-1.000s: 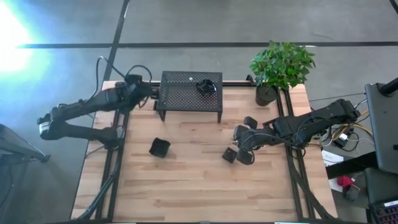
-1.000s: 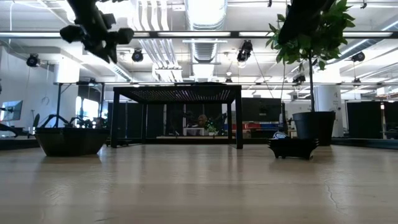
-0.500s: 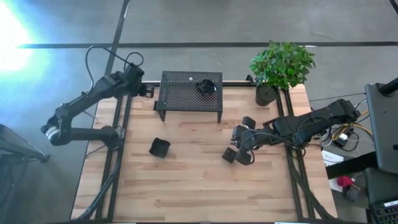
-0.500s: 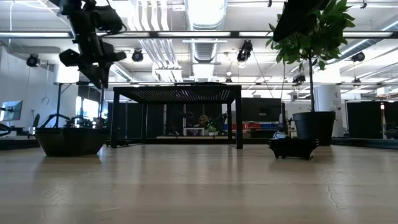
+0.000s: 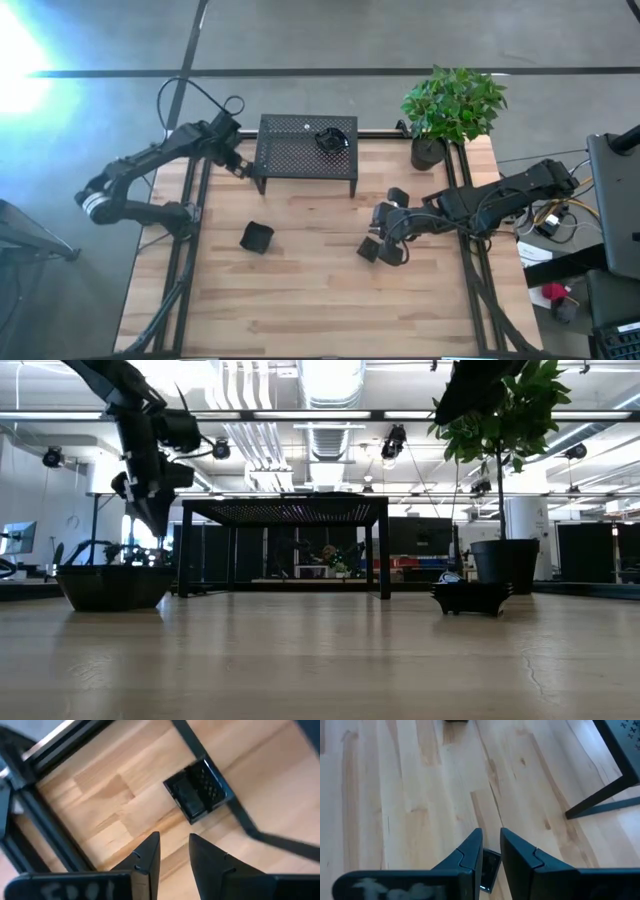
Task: Pick & Place Mini shaped plates
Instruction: Stack the black square plate on top of the other black square plate
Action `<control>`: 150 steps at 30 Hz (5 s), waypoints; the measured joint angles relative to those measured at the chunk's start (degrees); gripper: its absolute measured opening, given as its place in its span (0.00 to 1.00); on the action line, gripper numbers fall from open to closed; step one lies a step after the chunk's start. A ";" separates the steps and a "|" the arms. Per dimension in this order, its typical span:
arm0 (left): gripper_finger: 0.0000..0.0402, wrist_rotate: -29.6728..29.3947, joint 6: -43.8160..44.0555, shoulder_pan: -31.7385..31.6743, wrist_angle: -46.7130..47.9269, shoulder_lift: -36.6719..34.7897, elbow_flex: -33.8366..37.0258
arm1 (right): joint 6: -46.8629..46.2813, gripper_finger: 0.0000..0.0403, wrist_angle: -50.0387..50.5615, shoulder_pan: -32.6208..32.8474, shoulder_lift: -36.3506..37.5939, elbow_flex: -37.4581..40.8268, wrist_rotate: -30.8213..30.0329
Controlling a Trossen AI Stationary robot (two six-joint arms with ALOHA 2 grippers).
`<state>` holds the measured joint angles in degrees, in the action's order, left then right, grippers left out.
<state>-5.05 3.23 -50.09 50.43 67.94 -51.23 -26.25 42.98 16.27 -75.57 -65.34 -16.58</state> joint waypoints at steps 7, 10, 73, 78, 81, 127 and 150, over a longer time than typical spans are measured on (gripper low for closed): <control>0.24 3.32 -8.27 -0.03 -4.93 1.62 4.84 | 0.39 0.15 -0.33 0.00 0.02 0.00 0.02; 0.24 4.94 -7.50 -0.22 -7.52 1.80 6.51 | 0.39 0.15 -0.35 0.00 0.02 0.00 0.04; 0.24 -5.06 -9.67 0.68 -27.93 14.23 11.09 | 1.37 0.14 -0.47 -0.04 0.02 0.00 -0.02; 0.24 -4.78 -7.05 0.68 -27.87 11.92 11.09 | 1.39 0.14 -0.45 -0.04 0.02 0.00 -0.05; 0.24 -4.67 -5.28 0.70 -27.81 11.64 11.09 | 1.39 0.14 -0.48 -0.04 0.02 0.00 -0.07; 0.00 -18.26 7.39 3.96 -9.40 -9.17 8.02 | 4.19 0.14 -0.38 -0.04 0.02 0.00 0.10; 0.00 -53.26 11.92 45.25 -6.85 -17.68 -0.86 | 28.72 0.33 -18.80 -0.04 -1.40 -0.04 -0.20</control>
<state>-58.31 15.15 -4.83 43.57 50.25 -52.09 2.47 24.18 16.23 -76.97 -65.39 -16.78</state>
